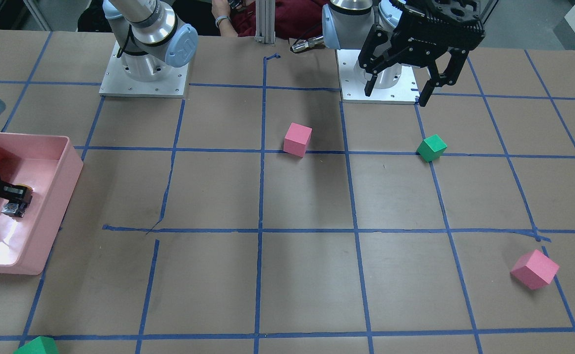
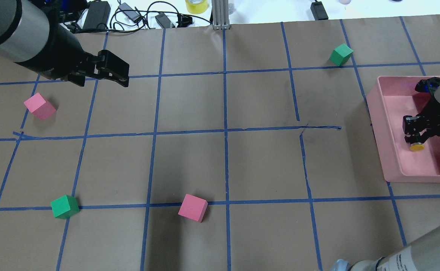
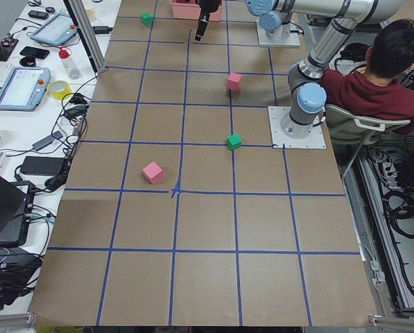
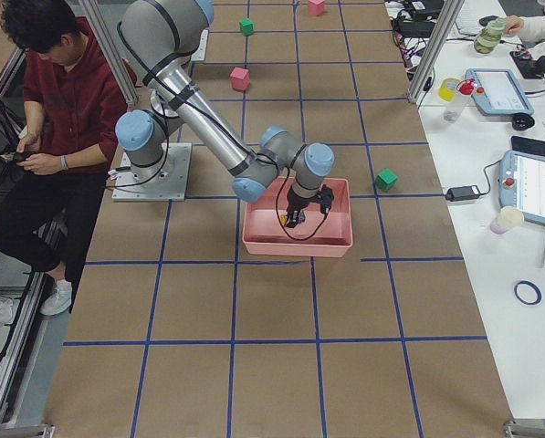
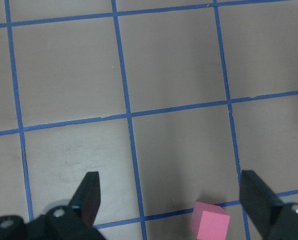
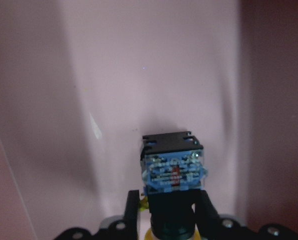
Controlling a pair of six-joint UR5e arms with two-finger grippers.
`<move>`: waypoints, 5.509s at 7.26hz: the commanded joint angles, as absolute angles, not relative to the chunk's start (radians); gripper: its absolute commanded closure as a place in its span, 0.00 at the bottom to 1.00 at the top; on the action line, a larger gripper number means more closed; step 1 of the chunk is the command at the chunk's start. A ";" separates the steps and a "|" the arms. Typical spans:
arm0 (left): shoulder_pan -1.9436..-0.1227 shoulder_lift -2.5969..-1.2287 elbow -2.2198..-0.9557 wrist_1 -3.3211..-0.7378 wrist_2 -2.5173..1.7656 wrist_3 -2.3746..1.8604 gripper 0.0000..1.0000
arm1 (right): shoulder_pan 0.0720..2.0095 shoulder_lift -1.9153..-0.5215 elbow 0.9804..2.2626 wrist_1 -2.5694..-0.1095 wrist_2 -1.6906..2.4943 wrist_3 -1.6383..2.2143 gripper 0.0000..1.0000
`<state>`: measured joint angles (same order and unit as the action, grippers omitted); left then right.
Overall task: Align button upright
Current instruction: 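Lower the right gripper into the bin over the yellow-button switch, then close the right gripper on the switch and lift it, then carry the switch out of the bin toward the table center, then lower the switch onto the table and open the right gripper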
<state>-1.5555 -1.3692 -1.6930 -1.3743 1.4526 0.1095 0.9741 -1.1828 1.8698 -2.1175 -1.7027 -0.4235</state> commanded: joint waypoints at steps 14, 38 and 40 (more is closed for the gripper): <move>-1.555 -1.344 -1.710 -1.388 1.453 0.107 0.00 | 1.626 -1.244 1.574 -1.925 -1.649 0.014 1.00; -1.559 -1.321 -1.712 -1.453 1.454 0.109 0.00 | 1.905 -1.111 1.457 -1.991 -1.557 0.308 0.00; -1.559 -1.319 -1.712 -1.454 1.454 0.109 0.00 | 1.766 -1.253 1.476 -1.783 -1.565 0.180 0.00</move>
<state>-1.5585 -1.3204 -1.7119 -1.4535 1.4542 0.1088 1.8504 -1.1650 1.4638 -1.9118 -1.5613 0.2470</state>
